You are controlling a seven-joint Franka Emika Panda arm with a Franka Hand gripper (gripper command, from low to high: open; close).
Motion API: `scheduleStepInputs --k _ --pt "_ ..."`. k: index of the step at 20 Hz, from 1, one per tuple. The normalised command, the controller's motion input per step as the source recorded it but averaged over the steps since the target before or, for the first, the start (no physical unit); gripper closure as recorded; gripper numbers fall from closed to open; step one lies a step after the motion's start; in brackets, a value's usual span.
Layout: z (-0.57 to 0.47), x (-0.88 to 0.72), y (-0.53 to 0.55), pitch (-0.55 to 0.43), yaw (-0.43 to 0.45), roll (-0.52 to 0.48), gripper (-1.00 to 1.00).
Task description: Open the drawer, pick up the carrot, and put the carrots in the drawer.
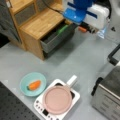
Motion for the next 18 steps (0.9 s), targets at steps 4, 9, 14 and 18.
scheduleStepInputs --k 4,9,14,18 --pt "-0.02 0.0 -0.01 -0.013 0.047 0.13 -1.0" --pt "-0.1 -0.07 -0.11 -0.013 0.055 0.087 -1.0" --pt "-0.19 -0.23 -0.18 -0.083 0.073 0.091 -1.0" --pt "-0.24 -0.36 -0.2 -0.159 0.092 0.124 -1.0"
